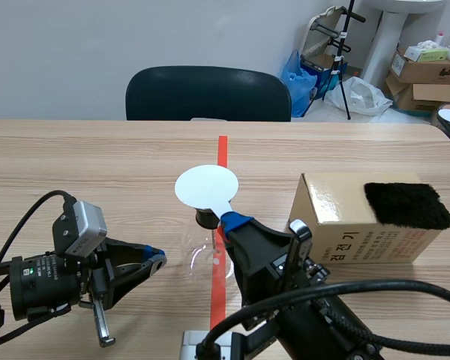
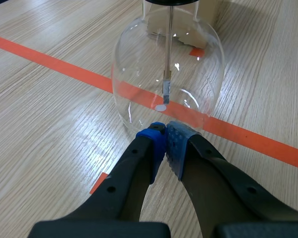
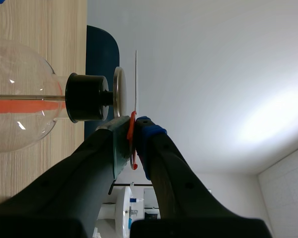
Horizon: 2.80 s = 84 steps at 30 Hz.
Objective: Do the electroscope experiment
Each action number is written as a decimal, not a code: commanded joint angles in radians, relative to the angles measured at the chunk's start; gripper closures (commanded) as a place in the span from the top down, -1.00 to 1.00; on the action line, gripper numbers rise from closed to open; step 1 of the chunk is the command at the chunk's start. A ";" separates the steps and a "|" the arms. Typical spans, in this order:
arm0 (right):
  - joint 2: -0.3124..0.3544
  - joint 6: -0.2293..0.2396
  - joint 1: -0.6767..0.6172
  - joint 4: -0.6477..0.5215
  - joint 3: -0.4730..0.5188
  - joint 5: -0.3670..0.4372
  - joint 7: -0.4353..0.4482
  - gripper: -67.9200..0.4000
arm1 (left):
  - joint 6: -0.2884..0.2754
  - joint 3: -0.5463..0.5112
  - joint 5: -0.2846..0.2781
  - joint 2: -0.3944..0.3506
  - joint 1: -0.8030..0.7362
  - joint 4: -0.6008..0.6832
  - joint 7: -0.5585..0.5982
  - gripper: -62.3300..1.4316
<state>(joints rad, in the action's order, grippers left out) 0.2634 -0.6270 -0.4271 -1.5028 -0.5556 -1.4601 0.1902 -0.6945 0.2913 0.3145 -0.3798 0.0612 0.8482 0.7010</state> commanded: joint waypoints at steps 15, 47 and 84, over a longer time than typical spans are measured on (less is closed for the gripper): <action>0.011 -0.008 0.008 -0.018 0.005 -0.001 -0.004 -0.96 | -0.002 -0.009 -0.014 -0.001 0.000 0.018 0.013 -0.82; 0.011 -0.008 0.008 -0.018 0.006 -0.001 -0.726 -0.96 | -0.002 -0.009 -0.014 -0.001 0.000 0.018 0.013 -0.82; 0.011 -0.008 0.008 -0.018 0.005 -0.001 -0.276 -0.96 | -0.002 -0.009 -0.014 -0.001 0.000 0.018 0.013 -0.82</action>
<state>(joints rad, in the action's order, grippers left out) 0.2634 -0.6270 -0.4271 -1.5028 -0.5556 -1.4601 -0.0917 -0.6945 0.2913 0.3145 -0.3798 0.0612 0.8482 0.7010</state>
